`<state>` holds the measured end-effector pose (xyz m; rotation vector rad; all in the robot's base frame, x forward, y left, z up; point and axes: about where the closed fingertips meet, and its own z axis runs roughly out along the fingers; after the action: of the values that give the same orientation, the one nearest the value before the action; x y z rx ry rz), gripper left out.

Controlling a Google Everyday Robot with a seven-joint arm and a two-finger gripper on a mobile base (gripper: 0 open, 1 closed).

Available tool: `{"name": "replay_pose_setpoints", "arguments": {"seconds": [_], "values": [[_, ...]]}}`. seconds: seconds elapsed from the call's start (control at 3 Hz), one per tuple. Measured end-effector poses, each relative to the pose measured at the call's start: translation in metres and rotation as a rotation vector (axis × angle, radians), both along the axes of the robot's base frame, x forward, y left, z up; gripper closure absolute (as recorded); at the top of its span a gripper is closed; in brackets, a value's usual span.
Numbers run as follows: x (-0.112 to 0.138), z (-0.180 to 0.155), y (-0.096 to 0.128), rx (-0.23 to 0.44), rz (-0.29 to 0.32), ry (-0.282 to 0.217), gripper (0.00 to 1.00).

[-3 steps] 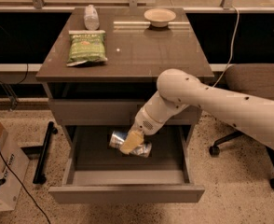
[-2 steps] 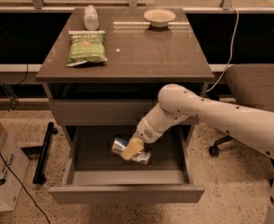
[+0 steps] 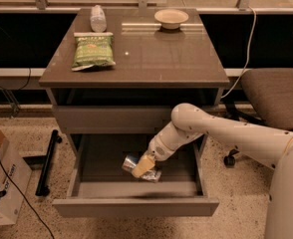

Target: Place redbull can into middle drawer

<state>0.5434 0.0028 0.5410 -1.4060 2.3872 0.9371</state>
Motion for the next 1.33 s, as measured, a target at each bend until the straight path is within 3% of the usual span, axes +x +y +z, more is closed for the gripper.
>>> {"name": "replay_pose_setpoints", "arguments": {"seconds": [0.33, 0.67, 1.0, 1.33], "values": [[0.01, -0.013, 0.004, 0.005, -0.027, -0.051, 1.0], [0.036, -0.055, -0.004, -0.022, -0.107, -0.104, 0.98], [0.049, -0.082, -0.015, -0.033, -0.162, -0.105, 0.75], [0.052, -0.112, -0.029, -0.066, -0.228, -0.063, 0.52]]}}
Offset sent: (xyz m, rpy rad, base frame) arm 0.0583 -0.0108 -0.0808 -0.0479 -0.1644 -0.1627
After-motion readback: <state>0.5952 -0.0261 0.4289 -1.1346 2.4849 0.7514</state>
